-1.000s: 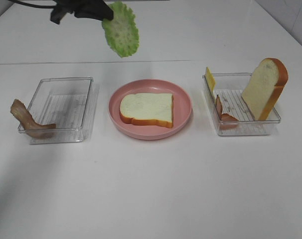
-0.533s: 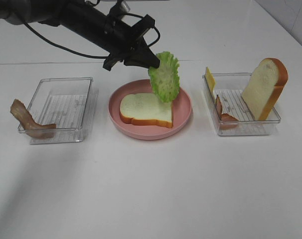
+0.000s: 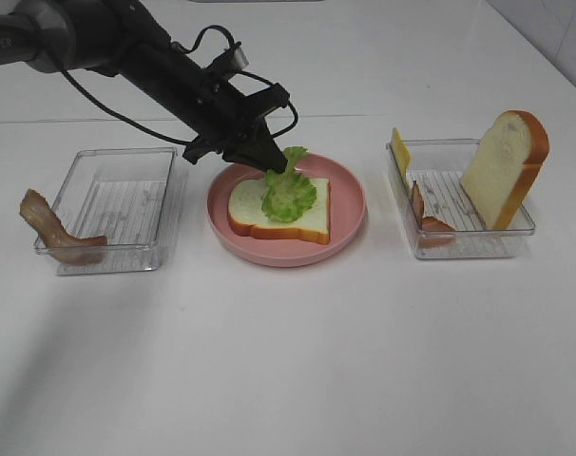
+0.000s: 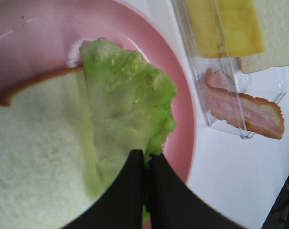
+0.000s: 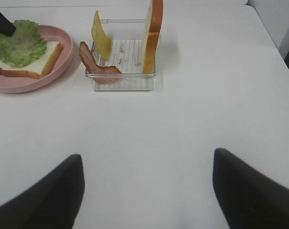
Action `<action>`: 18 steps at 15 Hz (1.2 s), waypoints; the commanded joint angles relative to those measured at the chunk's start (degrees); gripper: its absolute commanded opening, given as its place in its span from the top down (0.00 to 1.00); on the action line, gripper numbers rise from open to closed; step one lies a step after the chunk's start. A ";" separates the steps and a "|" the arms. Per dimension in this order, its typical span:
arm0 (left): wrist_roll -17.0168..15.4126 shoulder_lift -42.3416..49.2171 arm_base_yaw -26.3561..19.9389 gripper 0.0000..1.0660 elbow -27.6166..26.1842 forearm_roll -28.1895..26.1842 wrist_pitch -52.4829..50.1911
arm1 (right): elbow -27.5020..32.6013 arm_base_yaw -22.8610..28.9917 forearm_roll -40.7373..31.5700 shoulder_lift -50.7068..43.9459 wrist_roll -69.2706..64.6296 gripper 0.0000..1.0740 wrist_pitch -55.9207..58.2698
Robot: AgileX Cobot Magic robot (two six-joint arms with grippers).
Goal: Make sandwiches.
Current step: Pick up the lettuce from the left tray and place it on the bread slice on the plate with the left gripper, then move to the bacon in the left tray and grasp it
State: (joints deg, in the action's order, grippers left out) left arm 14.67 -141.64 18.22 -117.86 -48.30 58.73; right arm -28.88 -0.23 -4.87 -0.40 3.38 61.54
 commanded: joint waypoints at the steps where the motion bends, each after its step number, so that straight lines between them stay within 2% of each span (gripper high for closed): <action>1: -2.29 -0.17 0.23 0.93 -0.34 2.35 0.34 | 0.00 -0.46 -0.17 -0.69 0.40 0.34 -0.74; 2: -2.29 -0.17 0.23 0.82 -0.34 2.69 0.34 | 0.00 -0.46 -0.17 -0.69 0.40 0.34 -0.74; 3: -2.29 -0.11 0.23 0.50 -0.46 2.69 0.52 | 0.00 -0.46 -0.17 -0.69 0.40 0.34 -0.74; 5: -2.29 0.34 0.23 0.32 -0.46 2.86 0.57 | 0.00 -0.46 -0.17 -0.69 0.40 0.34 -0.74; 6: -2.29 0.92 0.23 0.28 -0.46 3.78 0.57 | 0.00 -0.46 -0.17 -0.69 0.40 0.34 -0.74; 10: -3.72 5.79 -0.06 0.28 -2.98 14.61 4.76 | 0.00 -0.46 -0.17 -0.69 0.40 0.34 -0.74; 11: -5.90 7.33 -0.34 0.28 -3.15 17.42 5.90 | 0.00 -0.46 -0.17 -0.69 0.40 0.34 -0.74; 13: -12.38 9.85 -1.32 0.29 -3.50 23.38 8.71 | 0.00 -0.46 -0.17 -0.69 0.40 0.34 -0.74; 16: -16.10 12.32 -2.81 0.31 -3.50 29.11 13.75 | 0.00 -0.46 -0.23 -0.69 0.40 0.34 -0.74; 17: -16.44 12.89 -3.72 0.31 -3.44 30.19 14.78 | 0.00 -0.46 -0.34 -0.57 0.40 0.34 -0.74; 18: -18.33 14.09 -4.58 0.31 -3.32 31.97 14.78 | 0.00 -0.46 -0.52 -0.57 0.40 0.34 -0.74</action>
State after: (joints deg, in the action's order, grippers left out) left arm -2.92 -128.40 13.75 -121.18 -16.73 69.39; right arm -28.88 -0.23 -5.10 -0.40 3.38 61.54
